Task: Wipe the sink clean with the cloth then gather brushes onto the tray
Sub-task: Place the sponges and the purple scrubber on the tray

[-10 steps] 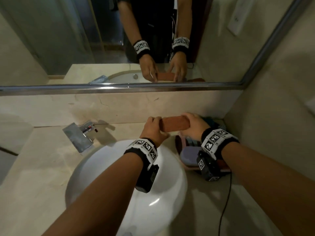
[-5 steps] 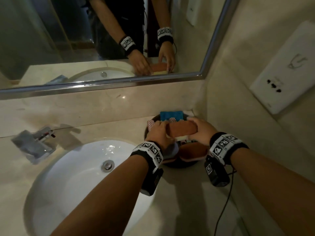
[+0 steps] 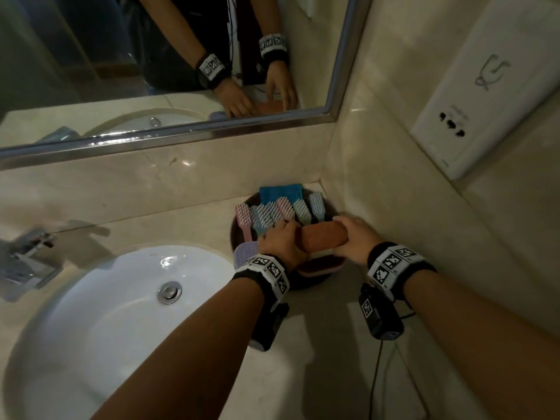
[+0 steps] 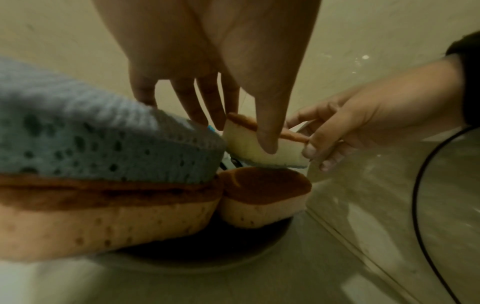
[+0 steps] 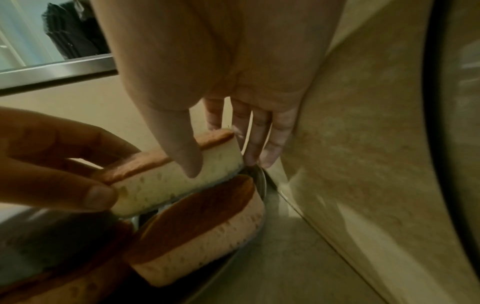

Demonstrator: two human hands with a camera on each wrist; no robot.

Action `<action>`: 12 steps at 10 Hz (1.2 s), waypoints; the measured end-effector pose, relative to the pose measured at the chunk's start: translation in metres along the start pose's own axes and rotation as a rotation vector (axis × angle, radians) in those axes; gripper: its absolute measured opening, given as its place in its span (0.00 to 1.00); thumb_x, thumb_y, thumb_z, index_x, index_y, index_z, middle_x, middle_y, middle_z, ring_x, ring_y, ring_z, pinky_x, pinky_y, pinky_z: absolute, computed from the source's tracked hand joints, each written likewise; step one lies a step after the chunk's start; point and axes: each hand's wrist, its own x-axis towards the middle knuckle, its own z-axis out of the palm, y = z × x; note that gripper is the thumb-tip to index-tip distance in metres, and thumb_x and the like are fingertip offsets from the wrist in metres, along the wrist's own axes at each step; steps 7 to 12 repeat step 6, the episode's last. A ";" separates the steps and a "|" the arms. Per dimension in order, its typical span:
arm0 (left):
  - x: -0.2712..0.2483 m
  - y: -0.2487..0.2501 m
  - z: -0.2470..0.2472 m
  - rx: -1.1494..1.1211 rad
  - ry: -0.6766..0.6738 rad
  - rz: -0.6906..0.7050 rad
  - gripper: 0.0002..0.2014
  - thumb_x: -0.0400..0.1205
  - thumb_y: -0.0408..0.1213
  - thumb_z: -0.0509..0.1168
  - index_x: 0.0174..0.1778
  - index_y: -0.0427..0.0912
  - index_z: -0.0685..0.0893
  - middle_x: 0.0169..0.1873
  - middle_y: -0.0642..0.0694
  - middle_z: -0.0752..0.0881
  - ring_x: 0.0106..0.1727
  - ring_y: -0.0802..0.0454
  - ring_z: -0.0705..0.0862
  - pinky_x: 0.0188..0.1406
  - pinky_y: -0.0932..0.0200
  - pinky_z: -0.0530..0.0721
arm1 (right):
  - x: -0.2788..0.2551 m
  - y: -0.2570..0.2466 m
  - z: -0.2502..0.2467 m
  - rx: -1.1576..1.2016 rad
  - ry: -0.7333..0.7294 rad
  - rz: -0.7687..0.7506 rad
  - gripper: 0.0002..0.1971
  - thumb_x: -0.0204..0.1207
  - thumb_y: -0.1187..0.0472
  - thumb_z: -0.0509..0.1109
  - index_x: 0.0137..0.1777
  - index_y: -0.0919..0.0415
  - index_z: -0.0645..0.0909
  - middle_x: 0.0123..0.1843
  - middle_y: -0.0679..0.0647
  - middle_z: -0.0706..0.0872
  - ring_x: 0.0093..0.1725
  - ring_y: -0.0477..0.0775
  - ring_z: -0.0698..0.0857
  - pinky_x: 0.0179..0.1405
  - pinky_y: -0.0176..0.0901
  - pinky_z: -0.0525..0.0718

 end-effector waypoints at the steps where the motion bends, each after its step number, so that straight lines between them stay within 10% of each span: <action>1: 0.001 -0.004 0.002 0.027 -0.038 -0.011 0.32 0.72 0.50 0.72 0.71 0.50 0.71 0.66 0.45 0.75 0.68 0.43 0.74 0.73 0.38 0.67 | -0.001 -0.001 0.006 -0.006 -0.043 0.004 0.34 0.76 0.62 0.67 0.81 0.56 0.59 0.76 0.61 0.70 0.72 0.60 0.73 0.65 0.40 0.72; 4: -0.003 -0.001 -0.001 0.165 -0.080 -0.033 0.33 0.73 0.51 0.71 0.74 0.53 0.69 0.71 0.46 0.70 0.76 0.44 0.67 0.78 0.28 0.42 | -0.009 0.001 0.004 -0.042 -0.047 0.013 0.33 0.76 0.61 0.68 0.80 0.56 0.60 0.75 0.61 0.71 0.71 0.60 0.75 0.65 0.41 0.73; 12: -0.021 0.003 -0.017 0.216 -0.097 -0.002 0.40 0.73 0.56 0.70 0.80 0.57 0.60 0.81 0.47 0.57 0.82 0.41 0.55 0.77 0.26 0.45 | -0.016 -0.003 -0.002 -0.106 -0.024 -0.015 0.35 0.72 0.61 0.71 0.79 0.55 0.62 0.74 0.63 0.68 0.71 0.63 0.73 0.69 0.47 0.73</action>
